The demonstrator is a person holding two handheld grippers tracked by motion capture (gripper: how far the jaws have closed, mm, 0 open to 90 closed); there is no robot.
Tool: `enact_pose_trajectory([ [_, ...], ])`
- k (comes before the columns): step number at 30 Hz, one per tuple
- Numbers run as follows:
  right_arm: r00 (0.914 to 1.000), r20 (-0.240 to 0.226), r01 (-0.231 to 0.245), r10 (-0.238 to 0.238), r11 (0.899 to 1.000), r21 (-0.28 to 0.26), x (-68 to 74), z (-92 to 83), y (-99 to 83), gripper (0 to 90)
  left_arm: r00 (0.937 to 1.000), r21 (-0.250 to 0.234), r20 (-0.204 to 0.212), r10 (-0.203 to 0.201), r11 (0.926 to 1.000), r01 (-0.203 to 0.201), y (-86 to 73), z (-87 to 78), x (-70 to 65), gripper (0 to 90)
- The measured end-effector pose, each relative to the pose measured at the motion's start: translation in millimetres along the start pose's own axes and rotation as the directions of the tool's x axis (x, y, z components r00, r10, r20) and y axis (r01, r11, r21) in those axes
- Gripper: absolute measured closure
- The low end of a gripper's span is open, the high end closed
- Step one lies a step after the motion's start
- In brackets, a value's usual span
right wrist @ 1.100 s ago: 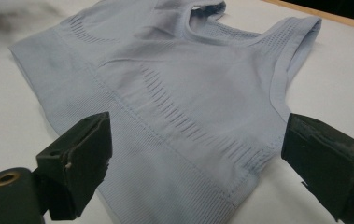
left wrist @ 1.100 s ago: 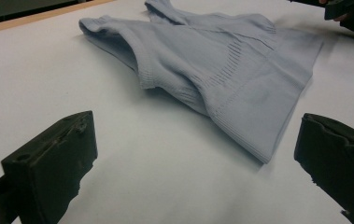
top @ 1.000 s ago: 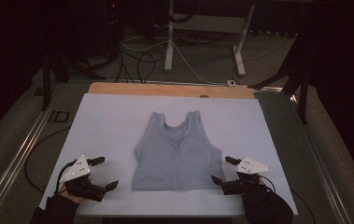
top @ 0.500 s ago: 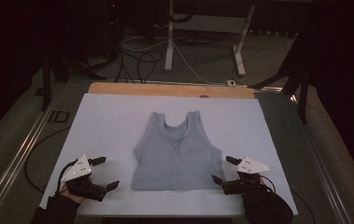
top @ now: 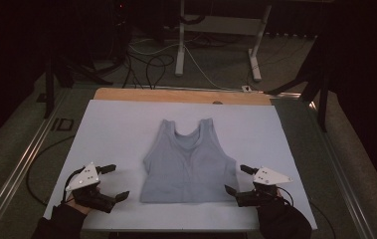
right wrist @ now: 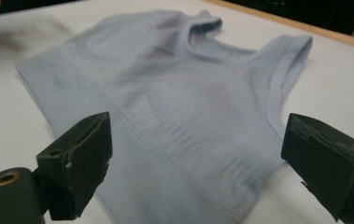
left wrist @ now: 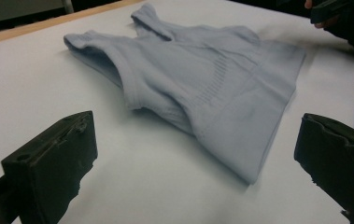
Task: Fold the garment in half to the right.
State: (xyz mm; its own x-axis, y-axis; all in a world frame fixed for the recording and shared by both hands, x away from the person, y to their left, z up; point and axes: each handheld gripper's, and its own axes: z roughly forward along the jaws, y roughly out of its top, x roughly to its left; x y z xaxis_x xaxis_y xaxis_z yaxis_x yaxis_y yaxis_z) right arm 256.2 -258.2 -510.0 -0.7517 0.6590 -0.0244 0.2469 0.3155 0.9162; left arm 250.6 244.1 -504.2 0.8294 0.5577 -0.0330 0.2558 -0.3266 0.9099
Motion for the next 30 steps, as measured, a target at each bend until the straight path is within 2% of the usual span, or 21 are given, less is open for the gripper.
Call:
enact_pose_trajectory([
  [2,0.9999,-0.008,-0.008,0.008,1.000,-0.009,2.1,-0.7,4.8,8.8,1.0000,0.006,0.003,-0.002,1.0000,0.002,1.9,0.5,0.4,0.5],
  [7,0.9996,-0.001,0.027,-0.027,0.999,-0.018,3.9,-3.0,22.5,8.8,0.9997,0.006,0.021,0.010,0.9999,-0.010,14.1,0.4,-1.4,0.5],
  [16,0.9982,0.019,0.058,-0.057,0.996,-0.062,-7.5,-4.6,59.6,8.8,0.9988,0.009,0.038,0.030,0.9995,-0.030,31.6,0.5,-3.3,0.5],
  [25,0.9942,-0.010,0.106,-0.107,0.992,-0.075,-8.1,14.4,87.0,8.9,0.9991,0.023,0.024,0.035,0.9991,-0.036,46.5,2.7,-7.0,0.5],
  [27,0.9909,-0.016,0.132,-0.134,0.989,-0.072,-7.1,22.4,95.2,8.8,0.9988,0.022,0.028,0.040,0.9989,-0.041,49.7,2.7,-8.0,0.5],
  [30,0.9898,-0.020,0.139,-0.141,0.987,-0.075,-7.2,27.0,100.6,8.9,0.9985,0.026,0.029,0.047,0.9985,-0.048,53.6,2.9,-9.1,0.5],
])
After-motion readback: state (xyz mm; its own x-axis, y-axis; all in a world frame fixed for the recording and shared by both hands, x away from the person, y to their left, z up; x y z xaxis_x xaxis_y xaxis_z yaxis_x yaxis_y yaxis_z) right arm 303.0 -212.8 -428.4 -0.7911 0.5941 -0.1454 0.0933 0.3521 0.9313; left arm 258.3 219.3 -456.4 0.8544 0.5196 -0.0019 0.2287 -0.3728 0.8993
